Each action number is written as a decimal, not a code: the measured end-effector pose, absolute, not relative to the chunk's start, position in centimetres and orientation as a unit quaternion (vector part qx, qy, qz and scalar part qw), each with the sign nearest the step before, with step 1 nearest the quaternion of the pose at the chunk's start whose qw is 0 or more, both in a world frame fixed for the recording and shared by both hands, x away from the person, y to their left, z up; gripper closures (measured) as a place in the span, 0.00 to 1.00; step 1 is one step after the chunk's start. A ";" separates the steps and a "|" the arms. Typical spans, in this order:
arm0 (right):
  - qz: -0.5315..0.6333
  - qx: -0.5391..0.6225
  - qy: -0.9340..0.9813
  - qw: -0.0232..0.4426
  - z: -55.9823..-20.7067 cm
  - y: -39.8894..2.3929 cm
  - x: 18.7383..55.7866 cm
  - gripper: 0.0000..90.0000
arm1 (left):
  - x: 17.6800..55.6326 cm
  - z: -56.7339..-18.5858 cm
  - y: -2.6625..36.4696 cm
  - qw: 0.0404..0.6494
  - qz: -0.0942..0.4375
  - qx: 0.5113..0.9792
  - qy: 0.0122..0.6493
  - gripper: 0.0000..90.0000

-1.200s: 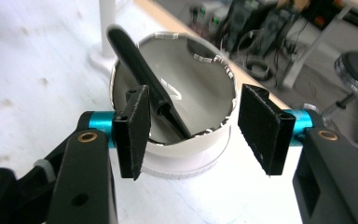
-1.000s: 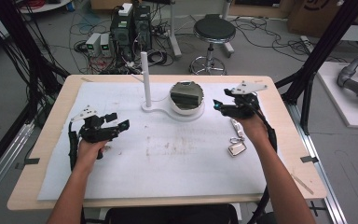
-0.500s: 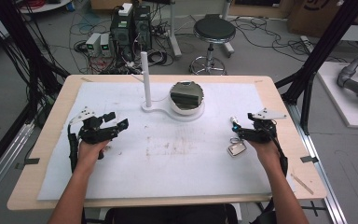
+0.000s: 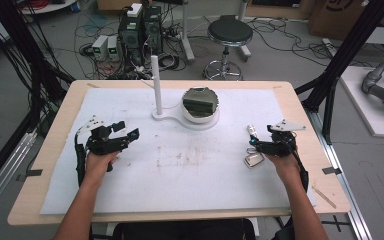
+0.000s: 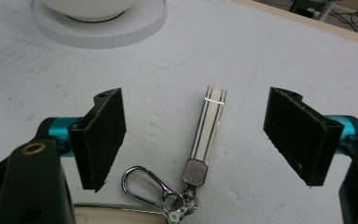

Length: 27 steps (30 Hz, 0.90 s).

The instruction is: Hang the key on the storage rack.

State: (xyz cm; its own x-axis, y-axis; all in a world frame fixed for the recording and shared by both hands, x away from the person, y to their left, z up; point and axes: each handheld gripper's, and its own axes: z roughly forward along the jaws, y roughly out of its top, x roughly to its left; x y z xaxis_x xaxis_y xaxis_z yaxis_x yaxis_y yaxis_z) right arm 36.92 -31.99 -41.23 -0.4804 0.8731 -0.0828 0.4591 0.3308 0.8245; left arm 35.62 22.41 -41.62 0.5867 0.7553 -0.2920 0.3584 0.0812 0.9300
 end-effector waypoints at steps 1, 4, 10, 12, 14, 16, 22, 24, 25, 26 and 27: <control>0.384 0.431 0.771 0.268 -41.3 -31.9 36.9 0.27 | 35.6 -41.7 22.5 0.600 0.165 0.656 0.426 0.23; 0.382 0.430 0.774 0.265 -41.5 -31.8 37.0 0.35 | 35.6 -41.7 22.4 0.600 0.164 0.656 0.427 0.23; 0.367 0.440 0.784 0.240 -42.2 -31.9 37.5 0.59 | 35.3 -41.7 22.3 0.596 0.164 0.661 0.425 0.23; 0.361 0.446 0.788 0.224 -42.5 -31.9 37.6 0.61 | 35.2 -41.7 22.2 0.594 0.166 0.662 0.425 0.23; 0.355 0.447 0.794 0.209 -43.0 -31.8 37.7 0.61 | 35.1 -41.7 22.2 0.594 0.166 0.663 0.425 0.23; 0.348 0.450 0.796 0.206 -43.3 -31.7 37.9 0.61 | 35.1 -41.8 22.2 0.591 0.166 0.663 0.428 0.23; 0.335 0.478 0.781 0.221 -43.8 -32.1 38.8 0.63 | 35.1 -41.9 22.5 0.590 0.165 0.662 0.432 0.24; 0.319 0.490 0.787 0.197 -44.3 -32.1 39.1 0.69 | 35.1 -41.9 22.6 0.591 0.166 0.659 0.434 0.24; 0.319 0.490 0.788 0.194 -44.5 -32.1 39.2 0.71 | 35.1 -41.9 22.6 0.592 0.165 0.658 0.434 0.24; 0.323 0.493 0.785 0.191 -44.4 -32.1 39.1 0.82 | 35.1 -41.9 22.6 0.592 0.165 0.658 0.434 0.24; 0.336 0.488 0.787 0.172 -44.4 -32.2 39.2 0.83 | 35.1 -41.9 22.7 0.592 0.166 0.657 0.435 0.24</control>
